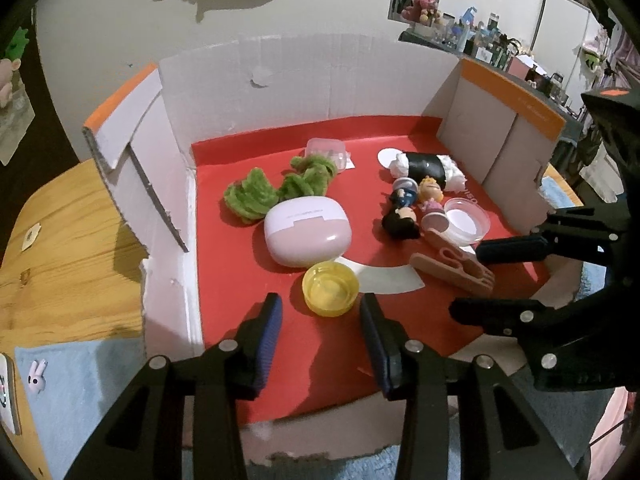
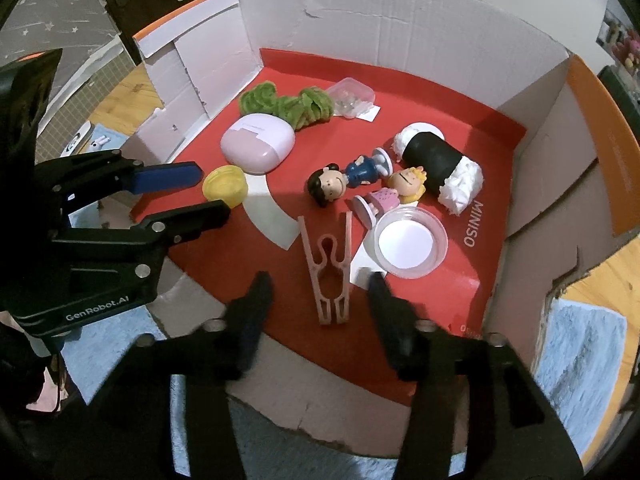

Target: Organize objects

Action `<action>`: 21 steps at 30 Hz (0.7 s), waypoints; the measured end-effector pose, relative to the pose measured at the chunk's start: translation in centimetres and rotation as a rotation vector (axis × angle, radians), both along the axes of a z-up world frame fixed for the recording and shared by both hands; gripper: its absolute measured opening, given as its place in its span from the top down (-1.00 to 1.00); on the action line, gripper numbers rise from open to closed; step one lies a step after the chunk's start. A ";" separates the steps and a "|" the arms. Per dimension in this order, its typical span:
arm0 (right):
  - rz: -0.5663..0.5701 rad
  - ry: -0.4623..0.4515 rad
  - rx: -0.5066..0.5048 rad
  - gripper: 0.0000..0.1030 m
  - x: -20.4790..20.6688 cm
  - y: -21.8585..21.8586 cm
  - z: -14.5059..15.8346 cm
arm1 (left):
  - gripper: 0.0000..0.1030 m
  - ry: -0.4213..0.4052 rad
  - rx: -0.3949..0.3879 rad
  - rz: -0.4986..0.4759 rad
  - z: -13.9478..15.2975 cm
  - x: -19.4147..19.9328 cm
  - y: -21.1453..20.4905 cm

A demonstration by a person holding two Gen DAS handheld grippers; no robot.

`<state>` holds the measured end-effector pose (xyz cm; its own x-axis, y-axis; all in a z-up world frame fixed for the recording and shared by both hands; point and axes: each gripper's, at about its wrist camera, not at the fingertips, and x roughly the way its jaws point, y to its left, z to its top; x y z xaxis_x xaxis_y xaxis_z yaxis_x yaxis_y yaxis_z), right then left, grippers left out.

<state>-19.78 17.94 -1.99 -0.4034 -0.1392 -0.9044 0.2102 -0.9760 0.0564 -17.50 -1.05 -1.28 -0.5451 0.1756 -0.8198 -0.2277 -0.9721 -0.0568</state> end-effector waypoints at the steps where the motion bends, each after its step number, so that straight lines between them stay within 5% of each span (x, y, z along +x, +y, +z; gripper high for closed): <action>1: -0.002 0.002 0.000 0.01 0.1 0.1 0.1 | 0.17 0.005 0.000 0.001 0.2 0.1 -0.1; 10: -0.026 0.027 -0.009 0.01 0.8 0.4 0.4 | 0.02 0.049 -0.003 0.026 1.2 1.7 -0.5; 21: -0.042 0.101 -0.043 -0.22 2.4 0.4 1.1 | -0.18 0.109 -0.016 0.069 1.8 3.4 -0.6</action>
<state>-17.37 18.35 -0.90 -0.4981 -0.1580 -0.8526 0.1761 -0.9812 0.0789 -14.12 -1.70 0.48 -0.6411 0.1217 -0.7578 -0.1644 -0.9862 -0.0194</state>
